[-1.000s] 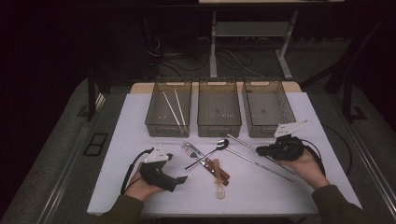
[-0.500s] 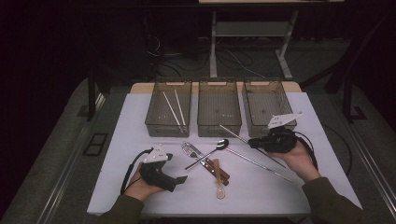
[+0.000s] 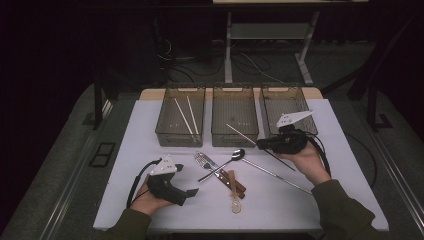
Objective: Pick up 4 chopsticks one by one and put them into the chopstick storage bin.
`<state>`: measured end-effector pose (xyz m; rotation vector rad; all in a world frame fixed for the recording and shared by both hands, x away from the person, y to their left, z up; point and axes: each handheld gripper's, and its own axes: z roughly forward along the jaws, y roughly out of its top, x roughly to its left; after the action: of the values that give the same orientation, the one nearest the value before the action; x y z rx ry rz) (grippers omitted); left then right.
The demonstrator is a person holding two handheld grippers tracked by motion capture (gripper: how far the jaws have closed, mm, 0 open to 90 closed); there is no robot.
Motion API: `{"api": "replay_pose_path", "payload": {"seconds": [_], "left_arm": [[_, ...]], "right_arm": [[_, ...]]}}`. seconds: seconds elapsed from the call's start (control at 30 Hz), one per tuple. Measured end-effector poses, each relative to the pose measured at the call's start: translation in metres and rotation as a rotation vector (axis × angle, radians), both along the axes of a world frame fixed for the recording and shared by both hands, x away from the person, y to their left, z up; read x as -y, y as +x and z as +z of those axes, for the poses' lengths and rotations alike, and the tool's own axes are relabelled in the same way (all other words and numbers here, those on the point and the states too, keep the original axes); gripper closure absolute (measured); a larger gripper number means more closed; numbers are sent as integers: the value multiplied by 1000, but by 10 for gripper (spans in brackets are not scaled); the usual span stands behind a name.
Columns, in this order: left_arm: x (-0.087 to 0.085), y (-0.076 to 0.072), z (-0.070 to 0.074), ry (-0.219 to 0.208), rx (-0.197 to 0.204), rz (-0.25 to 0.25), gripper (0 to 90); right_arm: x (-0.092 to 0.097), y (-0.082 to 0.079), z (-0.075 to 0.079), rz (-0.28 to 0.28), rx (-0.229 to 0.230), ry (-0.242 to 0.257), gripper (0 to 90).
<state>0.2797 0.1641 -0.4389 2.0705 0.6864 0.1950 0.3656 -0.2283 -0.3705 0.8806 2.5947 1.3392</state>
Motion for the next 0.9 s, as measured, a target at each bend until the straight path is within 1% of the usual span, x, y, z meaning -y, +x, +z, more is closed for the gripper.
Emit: {"api": "replay_pose_path", "payload": {"seconds": [0.17,0.3,0.5,0.73,0.83,0.9], "left_arm": [[-2,-1,-1,4,2,-6,0],[-2,-1,0,-7,5,-4,0],[-2,-1,0,-12,4,2,0],[-2,-1,0,-11,5,3,0],[-2,-1,0,-11,3,5,0],[-2,-1,0,-10,3,5,0]], "right_arm": [[-8,8,6,-16,1,9,855],[-16,15,9,-25,4,23,855],[-33,26,15,-37,7,34,855],[-54,40,26,-39,26,48,854],[-64,45,30,-42,29,48,854],[-71,49,31,-40,39,37,855]]}}
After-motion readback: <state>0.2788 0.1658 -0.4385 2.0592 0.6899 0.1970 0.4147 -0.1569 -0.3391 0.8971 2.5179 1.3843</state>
